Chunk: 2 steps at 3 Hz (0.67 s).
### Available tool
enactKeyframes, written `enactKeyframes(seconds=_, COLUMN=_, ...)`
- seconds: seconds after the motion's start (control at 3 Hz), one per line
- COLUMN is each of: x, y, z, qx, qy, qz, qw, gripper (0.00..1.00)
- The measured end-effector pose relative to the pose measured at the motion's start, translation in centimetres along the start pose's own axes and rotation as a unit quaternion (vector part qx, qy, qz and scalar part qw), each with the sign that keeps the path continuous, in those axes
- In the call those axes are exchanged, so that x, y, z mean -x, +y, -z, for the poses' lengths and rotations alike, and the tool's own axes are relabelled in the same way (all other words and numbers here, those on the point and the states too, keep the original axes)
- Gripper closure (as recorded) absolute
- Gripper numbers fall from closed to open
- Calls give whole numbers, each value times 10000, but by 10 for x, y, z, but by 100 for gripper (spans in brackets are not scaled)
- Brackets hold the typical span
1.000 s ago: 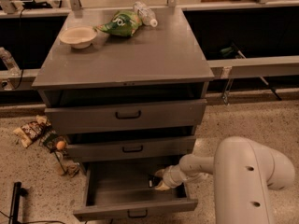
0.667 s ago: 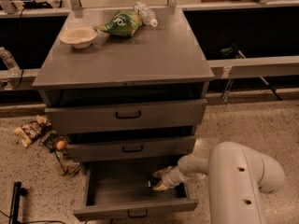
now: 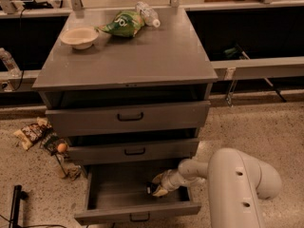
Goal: Place rxbar chocolate into bottom drawer
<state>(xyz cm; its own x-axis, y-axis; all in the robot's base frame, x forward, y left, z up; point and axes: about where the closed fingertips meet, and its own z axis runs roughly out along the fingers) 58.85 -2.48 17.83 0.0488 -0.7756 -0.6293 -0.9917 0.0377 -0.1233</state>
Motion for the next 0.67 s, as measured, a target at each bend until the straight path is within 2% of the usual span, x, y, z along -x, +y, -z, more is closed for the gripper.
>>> enactKeyframes(seconds=0.33, x=3, y=-4, z=7, qx=-213, qy=8, qz=-180, qw=9996, gripper=33)
enactKeyframes(seconds=0.67, x=5, y=-4, z=38, qx=-668, qy=80, qz=-457, qw=9967, gripper=63)
